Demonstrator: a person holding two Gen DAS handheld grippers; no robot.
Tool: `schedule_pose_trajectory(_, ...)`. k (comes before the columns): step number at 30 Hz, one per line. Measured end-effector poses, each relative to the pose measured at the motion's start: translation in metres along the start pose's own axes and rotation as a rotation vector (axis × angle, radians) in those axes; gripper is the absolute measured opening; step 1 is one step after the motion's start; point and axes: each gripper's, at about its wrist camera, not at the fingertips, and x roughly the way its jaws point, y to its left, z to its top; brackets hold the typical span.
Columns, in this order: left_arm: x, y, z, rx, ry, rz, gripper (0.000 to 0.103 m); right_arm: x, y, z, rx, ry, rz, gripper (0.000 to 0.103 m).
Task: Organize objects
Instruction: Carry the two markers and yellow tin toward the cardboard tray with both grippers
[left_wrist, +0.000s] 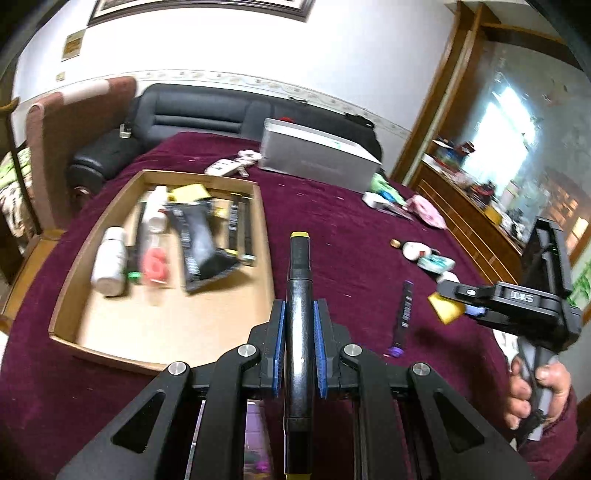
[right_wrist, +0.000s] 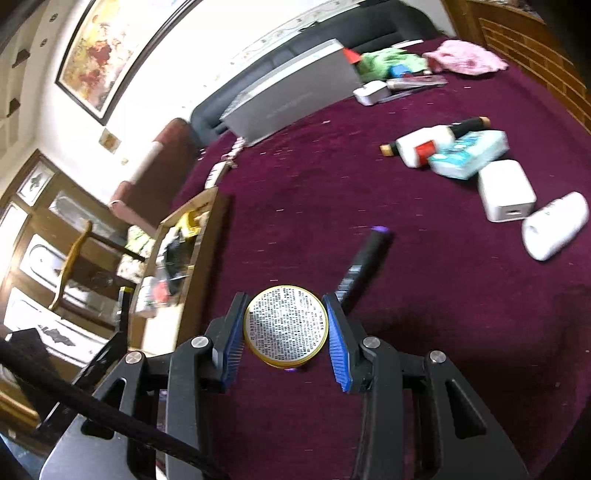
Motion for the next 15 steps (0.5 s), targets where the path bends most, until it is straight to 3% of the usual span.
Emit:
schedule_pose_trajectory(7,-0.004,0.046,0.01,-0.046,-0.022,0.083,0.012,0.021,0.055,0.007,-0.074,0.043,0.074,0.038)
schedule_pose_trajectory(15,0.016,0.093,0.015,-0.1,0.019,0.137,0.012,0.074,0.122,0.002,-0.164,0.153,0.141,0.039)
